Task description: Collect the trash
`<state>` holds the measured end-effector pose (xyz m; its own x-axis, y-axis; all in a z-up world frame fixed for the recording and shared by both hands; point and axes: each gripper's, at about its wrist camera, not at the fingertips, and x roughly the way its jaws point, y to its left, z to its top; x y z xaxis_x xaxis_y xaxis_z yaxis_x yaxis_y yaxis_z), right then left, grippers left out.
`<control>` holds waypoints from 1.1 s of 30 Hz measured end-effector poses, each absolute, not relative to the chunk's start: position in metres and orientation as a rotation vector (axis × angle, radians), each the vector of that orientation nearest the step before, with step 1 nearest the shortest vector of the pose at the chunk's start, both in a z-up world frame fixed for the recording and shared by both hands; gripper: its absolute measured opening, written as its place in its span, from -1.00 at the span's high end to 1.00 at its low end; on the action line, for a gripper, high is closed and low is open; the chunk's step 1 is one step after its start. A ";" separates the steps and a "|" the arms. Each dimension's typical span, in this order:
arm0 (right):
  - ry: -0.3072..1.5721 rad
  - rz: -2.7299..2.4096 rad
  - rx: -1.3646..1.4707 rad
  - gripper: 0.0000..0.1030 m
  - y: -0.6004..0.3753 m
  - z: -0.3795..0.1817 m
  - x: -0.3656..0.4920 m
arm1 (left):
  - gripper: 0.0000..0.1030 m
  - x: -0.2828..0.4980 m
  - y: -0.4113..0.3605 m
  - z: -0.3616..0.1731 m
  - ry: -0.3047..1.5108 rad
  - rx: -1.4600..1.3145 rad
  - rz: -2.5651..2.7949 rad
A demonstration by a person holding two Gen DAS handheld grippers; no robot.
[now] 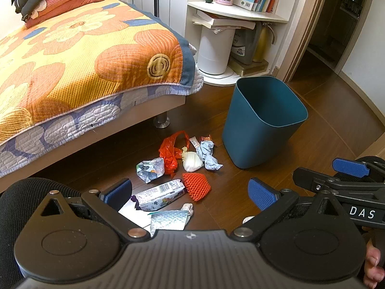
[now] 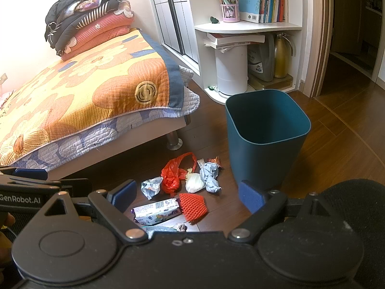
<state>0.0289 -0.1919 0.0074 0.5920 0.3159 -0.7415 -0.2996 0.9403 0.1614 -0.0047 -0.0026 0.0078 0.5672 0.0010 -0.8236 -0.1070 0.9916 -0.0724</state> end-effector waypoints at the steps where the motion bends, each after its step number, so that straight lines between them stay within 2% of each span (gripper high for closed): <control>1: 0.866 0.358 0.021 -0.77 -0.192 0.007 0.029 | -1.00 -0.005 -0.003 0.007 0.965 -0.119 0.064; 33: 0.873 0.368 0.047 -0.76 -0.188 0.009 0.033 | -1.00 0.004 0.003 0.012 0.957 -0.164 0.069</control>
<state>0.0328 -0.1880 0.0092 0.5839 0.3344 -0.7397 -0.2961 0.9362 0.1895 0.0041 0.0026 0.0118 0.5746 -0.0141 -0.8183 -0.1312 0.9853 -0.1091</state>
